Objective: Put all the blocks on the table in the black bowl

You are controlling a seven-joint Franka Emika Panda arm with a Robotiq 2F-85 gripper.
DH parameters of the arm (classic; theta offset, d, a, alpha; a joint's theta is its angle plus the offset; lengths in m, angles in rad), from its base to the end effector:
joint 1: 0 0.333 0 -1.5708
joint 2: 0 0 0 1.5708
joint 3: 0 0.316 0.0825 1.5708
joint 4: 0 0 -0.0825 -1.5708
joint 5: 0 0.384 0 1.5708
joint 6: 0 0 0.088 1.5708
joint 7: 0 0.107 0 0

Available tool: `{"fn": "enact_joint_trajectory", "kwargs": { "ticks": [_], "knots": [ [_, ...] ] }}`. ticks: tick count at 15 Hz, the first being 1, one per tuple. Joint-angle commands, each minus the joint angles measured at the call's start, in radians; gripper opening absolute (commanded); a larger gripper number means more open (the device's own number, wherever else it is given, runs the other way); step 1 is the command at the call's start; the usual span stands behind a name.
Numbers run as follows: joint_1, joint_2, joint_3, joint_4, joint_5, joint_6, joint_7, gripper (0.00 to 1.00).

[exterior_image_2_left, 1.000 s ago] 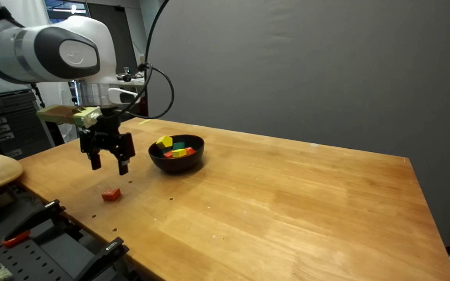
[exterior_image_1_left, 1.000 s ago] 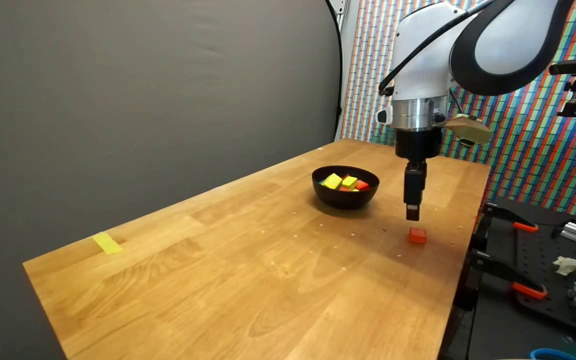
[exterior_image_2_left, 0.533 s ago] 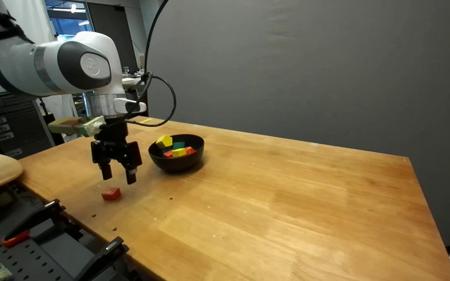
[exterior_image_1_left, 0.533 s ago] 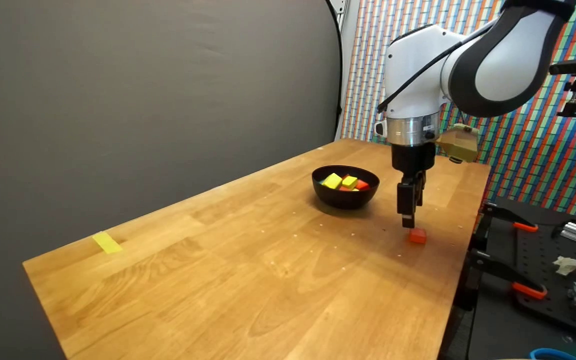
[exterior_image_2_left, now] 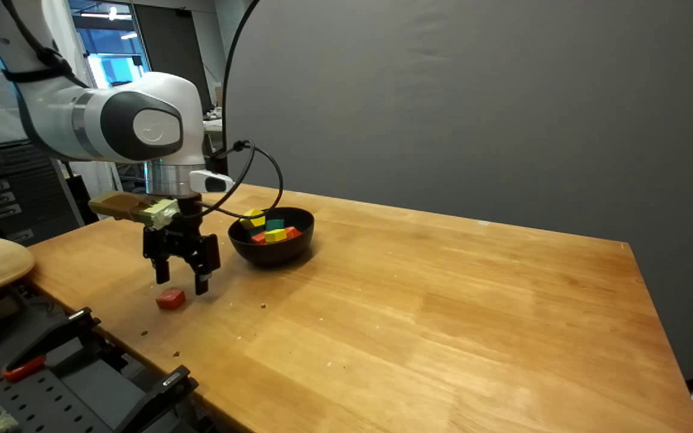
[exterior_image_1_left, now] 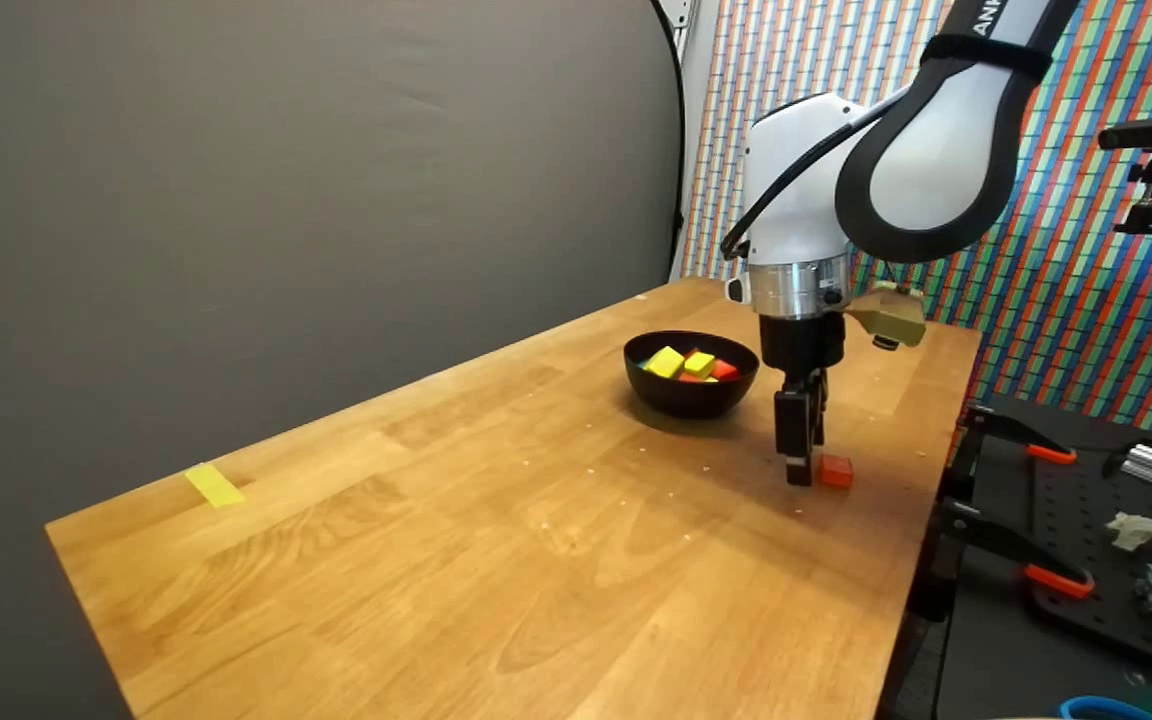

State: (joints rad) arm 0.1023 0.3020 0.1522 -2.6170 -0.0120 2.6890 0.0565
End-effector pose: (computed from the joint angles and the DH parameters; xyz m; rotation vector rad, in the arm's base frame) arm 0.3854 0.1073 0.1311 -3.0980 -0.3229 0.3598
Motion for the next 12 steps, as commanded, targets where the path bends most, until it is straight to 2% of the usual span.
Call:
{"fn": "enact_joint_trajectory", "kwargs": {
  "ticks": [1, 5, 9, 10, 11, 12],
  "knots": [
    [-0.045, -0.002, 0.055, 0.014, 0.1, -0.04, -0.133, 1.0],
    [-0.05, -0.054, 0.07, -0.021, 0.14, -0.073, -0.176, 1.0],
    [-0.037, -0.082, 0.057, -0.042, 0.138, -0.098, -0.159, 1.0],
    [-0.033, -0.083, 0.052, -0.043, 0.133, -0.108, -0.152, 0.95],
    [-0.032, -0.09, 0.052, -0.051, 0.134, -0.108, -0.153, 0.74],
    [-0.029, -0.095, 0.049, -0.056, 0.13, -0.112, -0.146, 0.71]
  ]
}}
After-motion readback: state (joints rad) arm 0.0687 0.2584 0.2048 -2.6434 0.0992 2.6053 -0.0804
